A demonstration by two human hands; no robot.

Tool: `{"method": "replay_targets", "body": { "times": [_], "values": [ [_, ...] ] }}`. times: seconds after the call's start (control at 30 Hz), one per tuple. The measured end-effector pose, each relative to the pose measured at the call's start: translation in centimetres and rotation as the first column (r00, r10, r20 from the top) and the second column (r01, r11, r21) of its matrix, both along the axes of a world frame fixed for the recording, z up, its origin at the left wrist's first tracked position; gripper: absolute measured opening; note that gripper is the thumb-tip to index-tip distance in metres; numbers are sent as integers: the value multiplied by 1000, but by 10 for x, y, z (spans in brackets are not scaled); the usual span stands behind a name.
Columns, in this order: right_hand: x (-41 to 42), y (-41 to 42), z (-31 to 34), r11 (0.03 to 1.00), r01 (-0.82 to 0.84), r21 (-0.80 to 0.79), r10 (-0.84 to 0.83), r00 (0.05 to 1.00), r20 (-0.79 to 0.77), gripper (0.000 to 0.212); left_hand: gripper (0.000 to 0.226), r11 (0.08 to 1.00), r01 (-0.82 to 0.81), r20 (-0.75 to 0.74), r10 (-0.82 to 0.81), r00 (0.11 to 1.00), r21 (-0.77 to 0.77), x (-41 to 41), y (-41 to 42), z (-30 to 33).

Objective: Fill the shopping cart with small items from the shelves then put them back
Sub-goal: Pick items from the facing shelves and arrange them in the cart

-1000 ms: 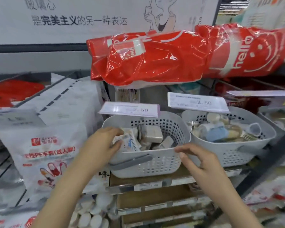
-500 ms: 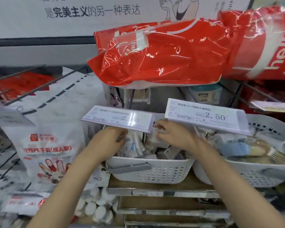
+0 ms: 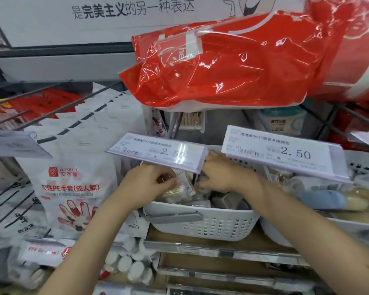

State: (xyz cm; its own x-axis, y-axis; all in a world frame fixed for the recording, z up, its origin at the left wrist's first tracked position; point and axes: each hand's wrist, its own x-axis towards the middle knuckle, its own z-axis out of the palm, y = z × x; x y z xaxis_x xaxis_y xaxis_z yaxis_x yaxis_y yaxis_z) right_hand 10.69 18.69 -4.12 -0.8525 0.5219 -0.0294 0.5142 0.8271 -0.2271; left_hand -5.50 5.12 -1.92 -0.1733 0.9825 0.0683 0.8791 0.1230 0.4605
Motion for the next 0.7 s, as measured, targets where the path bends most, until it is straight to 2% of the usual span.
{"method": "replay_targets", "body": {
  "times": [0.1, 0.2, 0.23, 0.3, 0.37, 0.43, 0.57, 0.63, 0.7],
  "values": [
    [-12, -5, 6, 997, -68, 30, 70, 995, -70, 47, 32, 999, 32, 51, -29, 998, -41, -2, -1, 1],
    [-23, -11, 15, 993, -109, -49, 106, 992, -67, 47, 14, 999, 13, 65, -10, 998, -33, -1, 0, 0],
    [-24, -10, 14, 992, -111, -53, 107, 991, -79, 44, 9, 1000, 13, 71, -11, 997, -19, 0, 0, 0],
    [-24, -7, 11, 992, -111, -58, 103, 988, -119, 39, 19, 999, 19, 81, -21, 997, 27, 1, -1, 0],
    [-25, -11, 10, 991, -127, -45, 123, 988, -95, 35, 24, 996, 17, 108, -26, 994, 84, -1, -1, -3],
    [-27, -6, 2, 990, -133, -55, 127, 987, -101, 30, 13, 992, 10, 155, -30, 987, 124, -4, 0, -8],
    [-29, 9, -11, 965, -16, -263, -39, 978, -204, 28, 7, 966, -41, 250, -26, 968, 256, -3, -3, -13],
    [-21, 11, -2, 889, 43, -457, -196, 936, -293, 37, 17, 925, -108, 312, -12, 950, 365, 2, -9, -8],
    [-5, 10, 6, 762, 80, -642, -381, 857, -347, 46, 18, 850, -227, 402, 19, 915, 476, 10, -16, -1]
  ]
}}
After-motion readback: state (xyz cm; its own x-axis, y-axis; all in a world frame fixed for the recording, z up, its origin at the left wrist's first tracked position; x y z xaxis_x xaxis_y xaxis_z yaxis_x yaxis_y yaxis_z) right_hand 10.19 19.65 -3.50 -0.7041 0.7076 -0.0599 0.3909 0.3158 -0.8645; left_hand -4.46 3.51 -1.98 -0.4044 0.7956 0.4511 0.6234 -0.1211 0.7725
